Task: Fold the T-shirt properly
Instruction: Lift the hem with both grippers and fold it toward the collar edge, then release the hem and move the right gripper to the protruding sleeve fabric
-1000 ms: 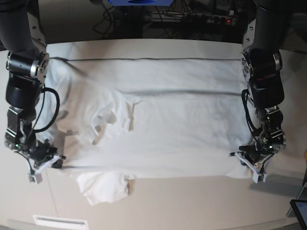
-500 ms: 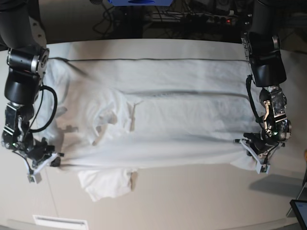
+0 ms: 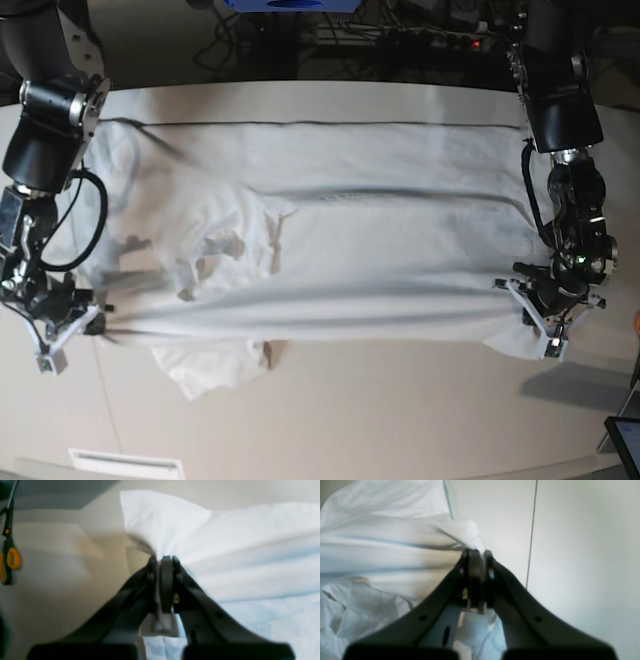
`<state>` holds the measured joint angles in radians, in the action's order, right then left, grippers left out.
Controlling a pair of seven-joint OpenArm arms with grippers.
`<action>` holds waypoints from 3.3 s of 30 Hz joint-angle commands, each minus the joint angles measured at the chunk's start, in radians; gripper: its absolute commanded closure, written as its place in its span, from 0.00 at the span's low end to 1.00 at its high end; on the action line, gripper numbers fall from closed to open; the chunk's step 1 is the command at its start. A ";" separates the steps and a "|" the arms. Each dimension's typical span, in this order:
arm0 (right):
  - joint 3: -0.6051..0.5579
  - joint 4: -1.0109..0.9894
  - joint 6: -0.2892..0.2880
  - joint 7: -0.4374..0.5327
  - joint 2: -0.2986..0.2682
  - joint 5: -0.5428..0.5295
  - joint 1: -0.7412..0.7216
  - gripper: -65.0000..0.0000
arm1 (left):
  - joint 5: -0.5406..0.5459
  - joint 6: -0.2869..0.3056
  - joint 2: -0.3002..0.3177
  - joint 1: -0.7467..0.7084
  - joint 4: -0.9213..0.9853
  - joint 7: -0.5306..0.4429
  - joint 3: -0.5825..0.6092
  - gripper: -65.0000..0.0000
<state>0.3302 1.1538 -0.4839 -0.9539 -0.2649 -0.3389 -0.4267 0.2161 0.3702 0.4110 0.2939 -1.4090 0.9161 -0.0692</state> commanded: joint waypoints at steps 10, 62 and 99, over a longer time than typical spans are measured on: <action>0.010 0.200 0.012 -0.122 -0.015 0.007 0.067 0.99 | -0.033 -0.018 0.030 -0.080 -0.129 0.056 -0.010 1.00; 0.010 0.259 0.138 -0.178 0.055 0.011 0.257 0.84 | -0.036 -0.018 0.157 -0.305 -0.149 0.119 0.070 0.99; -0.042 0.458 0.146 -0.187 0.088 -0.139 0.113 0.18 | -0.030 0.095 0.128 -0.307 -0.280 0.120 -0.278 0.46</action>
<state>0.2829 1.5940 -0.3317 -1.1519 -0.1673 -0.4587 -0.2844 0.1883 0.4740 0.5179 -0.0242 -1.6711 1.0504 -0.3401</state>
